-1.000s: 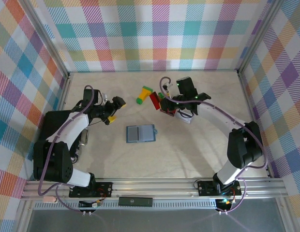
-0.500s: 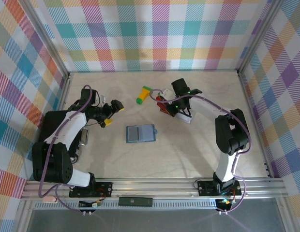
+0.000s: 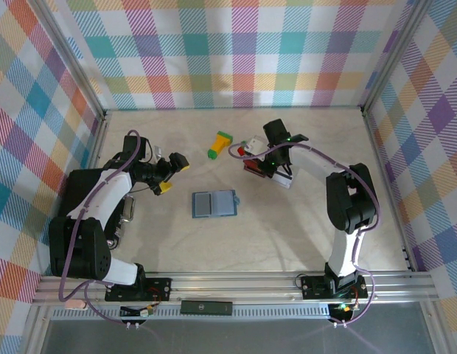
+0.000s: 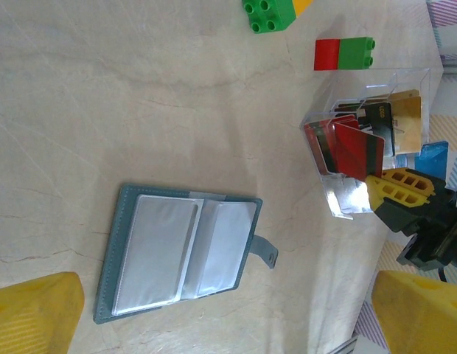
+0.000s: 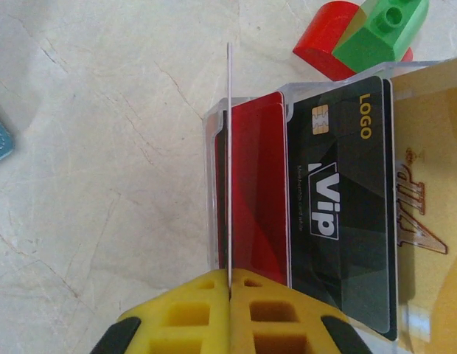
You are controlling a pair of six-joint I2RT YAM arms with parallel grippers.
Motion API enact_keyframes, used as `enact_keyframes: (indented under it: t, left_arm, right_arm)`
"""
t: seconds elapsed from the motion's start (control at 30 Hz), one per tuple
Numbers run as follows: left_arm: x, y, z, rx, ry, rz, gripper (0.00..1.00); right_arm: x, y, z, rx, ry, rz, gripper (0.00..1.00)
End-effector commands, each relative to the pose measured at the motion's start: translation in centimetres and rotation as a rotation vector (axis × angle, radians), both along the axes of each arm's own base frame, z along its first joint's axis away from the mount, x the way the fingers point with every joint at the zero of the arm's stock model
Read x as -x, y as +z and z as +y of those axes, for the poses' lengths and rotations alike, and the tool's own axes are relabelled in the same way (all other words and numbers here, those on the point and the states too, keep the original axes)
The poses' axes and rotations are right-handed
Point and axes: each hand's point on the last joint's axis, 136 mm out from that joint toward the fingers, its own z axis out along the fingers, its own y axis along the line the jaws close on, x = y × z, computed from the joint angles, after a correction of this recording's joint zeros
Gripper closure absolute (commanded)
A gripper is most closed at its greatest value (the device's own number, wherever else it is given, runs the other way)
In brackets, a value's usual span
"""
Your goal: Take the credit cards out of the card holder
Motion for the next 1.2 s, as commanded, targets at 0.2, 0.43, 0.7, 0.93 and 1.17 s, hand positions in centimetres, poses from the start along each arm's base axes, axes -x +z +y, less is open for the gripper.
enact_keyframes:
  t: [0.2,0.43,0.7,0.93,1.17]
  left_arm:
    - [0.4,-0.5,0.2,0.016,0.002,0.021,0.00]
    - [0.4,-0.6,0.1,0.020,-0.002,0.024,0.00]
    - [0.5,-0.9,0.1,0.021,-0.004,0.029,0.00]
    - [0.3,-0.9,0.0,0.024,-0.004,0.031,0.00]
    - [0.4,-1.0,0.0,0.025,-0.007,0.034,0.00]
  right_arm:
    - [-0.5,-0.6,-0.8,0.046,0.006,0.005,1.00]
    - [-0.5,-1.1,-1.0,0.065,-0.005,0.033,1.00]
    - [-0.2,-1.0,-1.6,0.082,-0.017,0.062,1.00]
    - [-0.3,-0.7,-1.2,0.058,-0.039,0.080,0.97]
    - [-1.2,-1.1,-0.8,0.050,-0.062,0.091,0.94]
